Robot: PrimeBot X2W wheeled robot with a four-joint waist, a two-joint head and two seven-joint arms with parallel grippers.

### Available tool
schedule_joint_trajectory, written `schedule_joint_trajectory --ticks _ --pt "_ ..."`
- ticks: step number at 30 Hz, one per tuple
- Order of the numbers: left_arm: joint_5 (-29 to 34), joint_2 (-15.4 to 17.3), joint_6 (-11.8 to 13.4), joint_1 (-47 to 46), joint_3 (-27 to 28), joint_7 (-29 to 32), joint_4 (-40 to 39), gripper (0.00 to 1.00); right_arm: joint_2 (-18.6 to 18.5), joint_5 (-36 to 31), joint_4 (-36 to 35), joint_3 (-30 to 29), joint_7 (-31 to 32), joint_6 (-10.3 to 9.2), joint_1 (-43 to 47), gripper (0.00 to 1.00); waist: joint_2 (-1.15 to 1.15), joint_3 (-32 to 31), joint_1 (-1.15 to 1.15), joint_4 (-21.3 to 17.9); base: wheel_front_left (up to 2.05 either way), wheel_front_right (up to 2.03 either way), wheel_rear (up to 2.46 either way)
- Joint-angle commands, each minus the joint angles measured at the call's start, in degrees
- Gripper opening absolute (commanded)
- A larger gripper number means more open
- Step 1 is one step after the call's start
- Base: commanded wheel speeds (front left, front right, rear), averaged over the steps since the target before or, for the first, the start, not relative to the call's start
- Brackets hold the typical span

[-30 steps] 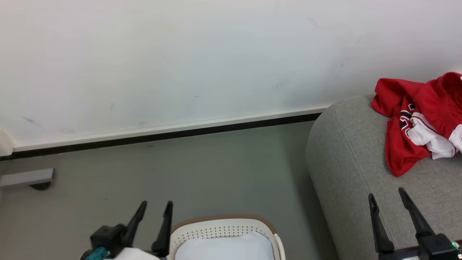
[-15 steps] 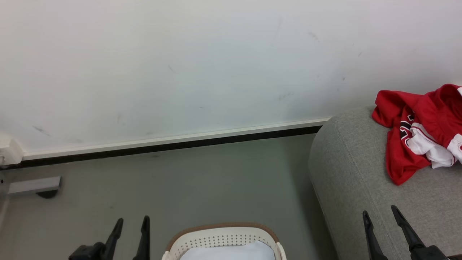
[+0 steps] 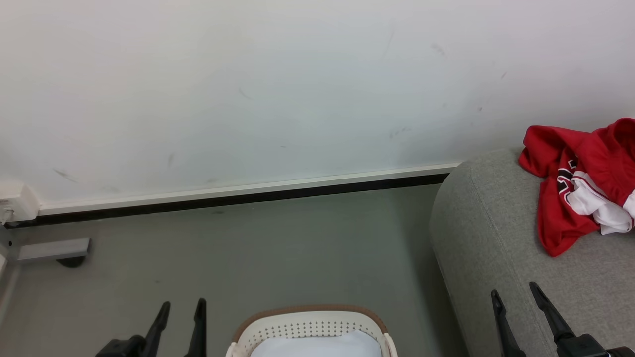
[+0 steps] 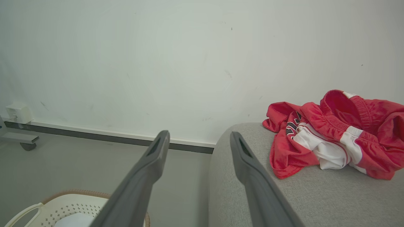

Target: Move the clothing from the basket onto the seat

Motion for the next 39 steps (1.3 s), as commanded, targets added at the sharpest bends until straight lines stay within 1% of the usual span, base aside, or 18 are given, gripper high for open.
schedule_joint_trajectory --ticks 1,4,5,8,25,33,34,39 --pt "0.78 -0.14 -0.28 0.53 0.44 -0.02 0.04 1.00 -0.01 0.38 0.33 0.12 0.00 -0.15 -0.67 1.00 0.00 0.01 0.00 -0.01 0.00 0.00 0.00" --pt "0.97 -0.42 -0.77 0.47 0.87 -0.02 0.24 1.00 -0.01 0.52 0.47 0.28 0.00 -0.15 -0.55 1.00 0.00 0.06 0.00 -0.13 0.00 0.00 0.00" --pt "0.44 -0.37 -0.68 0.01 0.72 0.01 0.31 0.00 0.00 0.17 0.34 0.23 0.00 0.00 0.00 0.00 0.00 0.07 0.00 -0.11 0.00 0.00 0.00" --pt "0.24 -0.64 -0.65 0.33 0.47 0.11 1.71 0.00 0.09 0.28 1.69 0.21 0.05 0.00 0.91 0.00 0.00 0.07 0.00 -0.09 0.00 0.00 0.00" --pt "-17.11 -0.83 -0.92 -1.20 2.45 5.02 0.58 0.00 -0.05 20.57 1.38 -1.57 4.72 -0.02 -0.82 0.00 0.00 0.25 0.00 0.43 0.00 0.00 0.00" --pt "-24.21 -0.91 -1.05 -1.72 3.12 6.89 0.03 0.00 -0.10 28.77 1.26 -2.31 6.66 -0.03 -1.51 0.00 0.00 0.33 0.00 0.68 0.00 0.00 0.00" --pt "-24.21 -0.91 -1.05 -1.72 3.12 6.89 0.03 0.00 -0.10 28.77 1.26 -2.31 6.66 -0.03 -1.51 0.00 0.00 0.33 0.00 0.68 0.00 0.00 0.00" --pt "-28.35 -0.95 -1.12 -2.05 3.53 8.02 -0.28 0.00 -0.13 33.56 1.19 -2.76 7.78 -0.03 -1.92 0.00 0.00 0.39 0.00 0.83 0.00 0.00 0.00"
